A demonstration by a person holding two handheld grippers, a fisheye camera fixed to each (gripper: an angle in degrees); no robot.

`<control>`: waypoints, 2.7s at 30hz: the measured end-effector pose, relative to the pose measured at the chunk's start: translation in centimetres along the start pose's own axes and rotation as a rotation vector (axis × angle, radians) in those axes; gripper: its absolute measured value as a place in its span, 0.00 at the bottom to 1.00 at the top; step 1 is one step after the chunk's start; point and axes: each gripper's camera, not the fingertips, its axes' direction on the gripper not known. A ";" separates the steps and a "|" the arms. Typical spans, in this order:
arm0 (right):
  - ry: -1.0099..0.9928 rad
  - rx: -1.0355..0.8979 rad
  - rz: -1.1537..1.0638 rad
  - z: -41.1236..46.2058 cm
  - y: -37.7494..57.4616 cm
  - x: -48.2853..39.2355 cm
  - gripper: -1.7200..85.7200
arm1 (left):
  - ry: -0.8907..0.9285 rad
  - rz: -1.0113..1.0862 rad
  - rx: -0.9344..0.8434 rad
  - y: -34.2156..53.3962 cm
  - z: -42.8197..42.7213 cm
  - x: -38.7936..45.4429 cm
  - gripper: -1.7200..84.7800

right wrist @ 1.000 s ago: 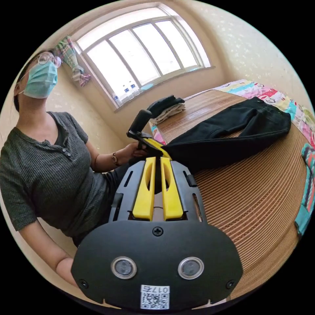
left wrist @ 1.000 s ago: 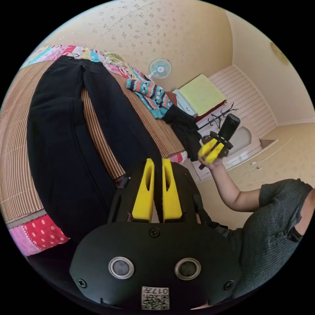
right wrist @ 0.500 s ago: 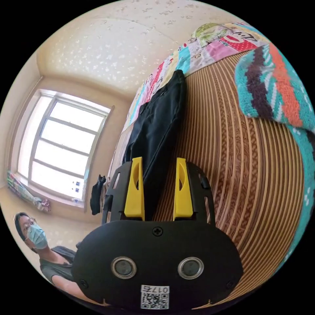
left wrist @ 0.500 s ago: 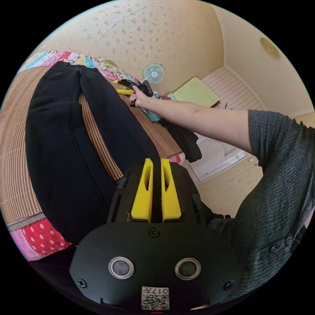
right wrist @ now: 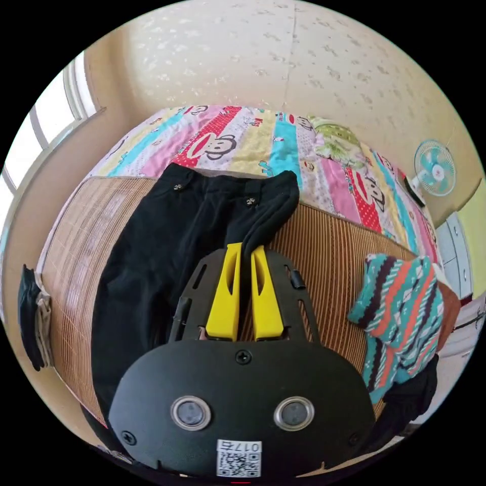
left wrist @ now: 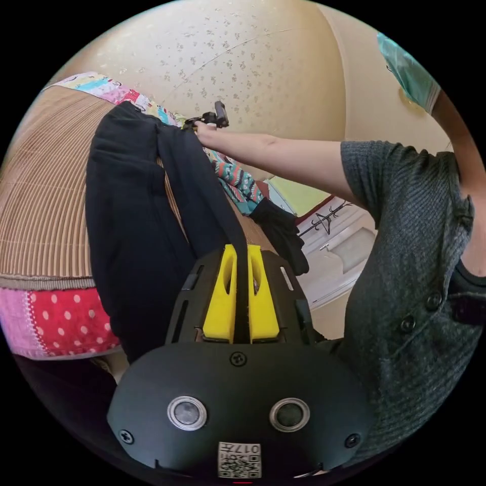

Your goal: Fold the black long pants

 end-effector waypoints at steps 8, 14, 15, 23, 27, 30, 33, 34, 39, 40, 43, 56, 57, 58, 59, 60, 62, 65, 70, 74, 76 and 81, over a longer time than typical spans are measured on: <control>-0.494 -0.070 -0.036 6.2 -3.4 -13.8 0.05 | -0.161 -0.174 0.097 3.8 -7.3 -1.9 0.06; -0.626 -0.175 -0.071 8.3 4.4 -12.3 0.06 | -0.199 -0.263 -0.071 4.1 -6.4 -6.1 0.07; -0.671 -0.157 -0.114 6.7 7.2 -11.1 0.06 | -0.180 -0.245 -0.072 3.9 -6.6 -6.4 0.07; -0.741 -0.101 -0.003 2.0 26.1 0.1 0.08 | -0.200 -0.222 -0.140 3.1 -7.0 -6.8 0.08; -0.985 -0.080 0.337 6.1 26.9 5.7 0.11 | -0.254 -0.193 -0.178 2.0 -6.9 -6.0 0.08; -1.057 -0.044 0.533 8.7 25.6 8.0 0.13 | -0.265 -0.181 -0.211 1.1 -6.6 -5.8 0.08; -1.026 0.046 0.597 8.9 23.0 9.4 0.13 | -0.269 -0.166 -0.222 0.4 -6.8 -5.6 0.07; -1.006 0.038 0.607 9.2 21.8 9.6 0.14 | -0.268 -0.167 -0.223 0.3 -6.8 -5.8 0.07; -0.944 -0.010 0.627 10.6 18.3 10.3 0.14 | -0.238 -0.205 -0.231 0.0 -6.5 -7.2 0.07; -0.958 -0.017 0.626 11.0 17.7 10.5 0.13 | -0.231 -0.208 -0.237 -0.2 -6.3 -7.6 0.07; -0.942 -0.042 0.587 11.2 16.3 11.4 0.07 | -0.207 -0.194 -0.250 -0.5 -6.0 -8.5 0.07; -1.124 0.049 0.768 11.9 23.2 20.3 0.06 | 0.148 -0.440 -0.154 1.8 -5.7 -15.1 0.06; -1.182 0.055 0.758 11.6 24.2 20.0 0.06 | 0.148 -0.452 -0.177 1.9 -4.8 -15.1 0.06; -1.237 0.034 0.722 11.0 25.1 19.5 0.07 | 0.153 -0.434 -0.176 1.6 -4.4 -14.6 0.06; -1.261 0.016 0.688 10.6 25.4 19.0 0.08 | 0.143 -0.425 -0.176 1.5 -4.3 -14.2 0.06; -1.296 -0.036 0.595 9.6 26.3 17.9 0.09 | 0.108 -0.404 -0.182 1.2 -4.1 -13.5 0.07; -1.312 -0.144 0.465 7.7 28.2 15.9 0.11 | 0.044 -0.371 -0.201 0.7 -3.9 -12.3 0.07; -1.325 -0.309 0.331 4.1 33.2 12.4 0.11 | -0.040 -0.333 -0.252 -0.1 -3.4 -10.7 0.07; -1.352 -0.395 0.133 -3.9 41.9 5.7 0.13 | -0.131 -0.278 -0.333 -1.5 -2.3 -8.3 0.08; -1.291 -0.415 0.009 -8.3 47.8 0.9 0.12 | -0.157 -0.258 -0.338 -1.8 -1.6 -7.1 0.08; -1.323 -0.359 0.055 -10.5 51.7 -0.6 0.11 | -0.159 -0.289 -0.334 -1.4 -0.9 -6.9 0.08; -1.387 -0.479 0.179 -10.3 56.3 -1.9 0.08 | -0.202 -0.312 -0.371 -1.4 0.7 -5.7 0.08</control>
